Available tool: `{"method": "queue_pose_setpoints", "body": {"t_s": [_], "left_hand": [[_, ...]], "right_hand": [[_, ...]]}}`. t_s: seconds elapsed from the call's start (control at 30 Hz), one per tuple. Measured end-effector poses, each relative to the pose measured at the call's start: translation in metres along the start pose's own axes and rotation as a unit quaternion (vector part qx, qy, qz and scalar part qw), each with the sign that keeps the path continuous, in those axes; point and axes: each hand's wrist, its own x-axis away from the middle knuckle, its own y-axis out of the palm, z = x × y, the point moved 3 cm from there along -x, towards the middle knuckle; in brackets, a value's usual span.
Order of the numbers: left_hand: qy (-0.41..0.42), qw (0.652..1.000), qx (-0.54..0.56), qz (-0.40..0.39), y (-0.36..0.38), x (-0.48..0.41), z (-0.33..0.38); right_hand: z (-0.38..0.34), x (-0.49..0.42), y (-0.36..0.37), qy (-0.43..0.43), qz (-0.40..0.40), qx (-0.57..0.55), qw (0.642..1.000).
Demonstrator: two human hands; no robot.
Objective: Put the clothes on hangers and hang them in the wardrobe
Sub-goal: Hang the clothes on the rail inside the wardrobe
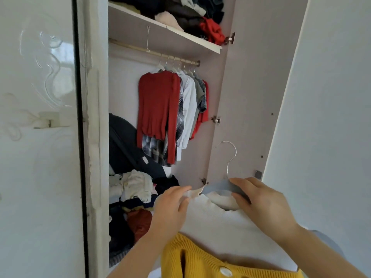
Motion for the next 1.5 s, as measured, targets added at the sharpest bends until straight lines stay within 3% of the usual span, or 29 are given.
{"method": "queue_pose_setpoints", "body": {"t_s": [0.37,0.5,0.67,0.9,1.1,1.33,1.5], "left_hand": [[-0.022,0.998,0.01,0.05,0.04,-0.187,-0.091],[-0.027,0.996,-0.038,0.081,0.047,-0.249,-0.133],[-0.057,0.989,-0.096,0.099,0.045,-0.322,-0.181],[-0.087,0.979,-0.141,0.12,0.017,-0.405,-0.244],[-0.041,0.977,-0.17,0.12,-0.012,-0.477,-0.288],[-0.004,0.965,-0.213,0.15,-0.056,-0.575,-0.348],[-0.025,0.961,-0.215,0.171,-0.079,-0.635,-0.376]], "right_hand": [[0.061,-0.184,0.126,-0.059,0.069,-0.008,0.996],[0.074,-0.255,0.178,-0.095,0.097,-0.025,0.99],[0.087,-0.347,0.241,-0.103,0.045,-0.072,0.991],[0.068,-0.464,0.306,-0.18,0.044,-0.077,0.98],[0.042,-0.553,0.347,-0.196,0.052,-0.072,0.976],[0.014,-0.664,0.368,-0.183,0.105,0.019,0.977],[0.002,-0.735,0.367,-0.165,0.142,0.051,0.975]]}}
